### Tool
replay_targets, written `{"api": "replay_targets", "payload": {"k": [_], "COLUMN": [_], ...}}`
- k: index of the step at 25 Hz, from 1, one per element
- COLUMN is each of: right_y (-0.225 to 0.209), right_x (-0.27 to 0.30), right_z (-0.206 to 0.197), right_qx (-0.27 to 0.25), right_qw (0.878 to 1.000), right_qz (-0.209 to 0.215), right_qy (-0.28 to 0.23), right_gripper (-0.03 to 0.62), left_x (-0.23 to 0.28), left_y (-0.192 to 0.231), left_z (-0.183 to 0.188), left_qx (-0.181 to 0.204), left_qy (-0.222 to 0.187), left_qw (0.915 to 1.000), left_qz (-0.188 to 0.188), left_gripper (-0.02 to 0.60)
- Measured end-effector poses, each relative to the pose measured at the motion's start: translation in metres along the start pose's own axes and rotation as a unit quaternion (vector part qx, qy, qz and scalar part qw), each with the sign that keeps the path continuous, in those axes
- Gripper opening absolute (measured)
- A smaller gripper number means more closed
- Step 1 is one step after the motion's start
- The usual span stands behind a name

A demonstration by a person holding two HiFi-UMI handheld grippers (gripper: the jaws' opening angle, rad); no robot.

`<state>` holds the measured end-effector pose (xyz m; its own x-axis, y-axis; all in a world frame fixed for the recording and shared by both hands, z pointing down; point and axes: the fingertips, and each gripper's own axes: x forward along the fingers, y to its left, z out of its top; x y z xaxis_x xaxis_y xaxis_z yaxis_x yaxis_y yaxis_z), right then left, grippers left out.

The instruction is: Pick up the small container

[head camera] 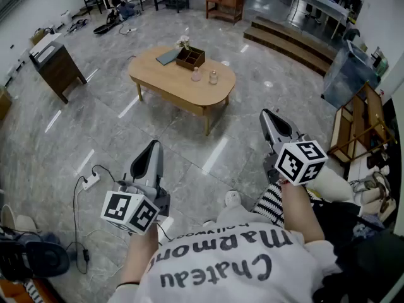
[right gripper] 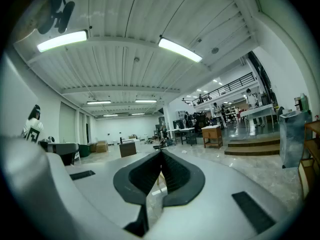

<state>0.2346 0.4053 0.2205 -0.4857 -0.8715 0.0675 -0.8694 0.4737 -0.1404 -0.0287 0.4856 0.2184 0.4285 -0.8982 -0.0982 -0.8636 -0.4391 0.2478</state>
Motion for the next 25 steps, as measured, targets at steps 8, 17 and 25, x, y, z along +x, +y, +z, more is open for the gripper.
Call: {"api": "replay_targets", "payload": {"k": [8, 17, 25], "right_y": [-0.002, -0.023, -0.059], "right_x": [0.011, 0.054, 0.148], "right_z": [-0.009, -0.006, 0.007], "right_qx": [-0.002, 0.046, 0.04], "right_qw": [1.0, 0.999, 0.998], "right_qz": [0.003, 0.018, 0.038], "right_qy": [0.011, -0.006, 0.002], "right_gripper": [0.012, 0.012, 0.012], "left_x": [0.003, 0.036, 0.104], "left_y": [0.007, 0.026, 0.079], "left_z": [-0.01, -0.014, -0.012], "left_qx": [-0.008, -0.017, -0.01], "left_qy": [0.005, 0.003, 0.01], "left_qw": [1.0, 0.9999, 0.999], "left_qz": [0.004, 0.002, 0.043], "left_gripper": [0.014, 0.014, 0.014]}}
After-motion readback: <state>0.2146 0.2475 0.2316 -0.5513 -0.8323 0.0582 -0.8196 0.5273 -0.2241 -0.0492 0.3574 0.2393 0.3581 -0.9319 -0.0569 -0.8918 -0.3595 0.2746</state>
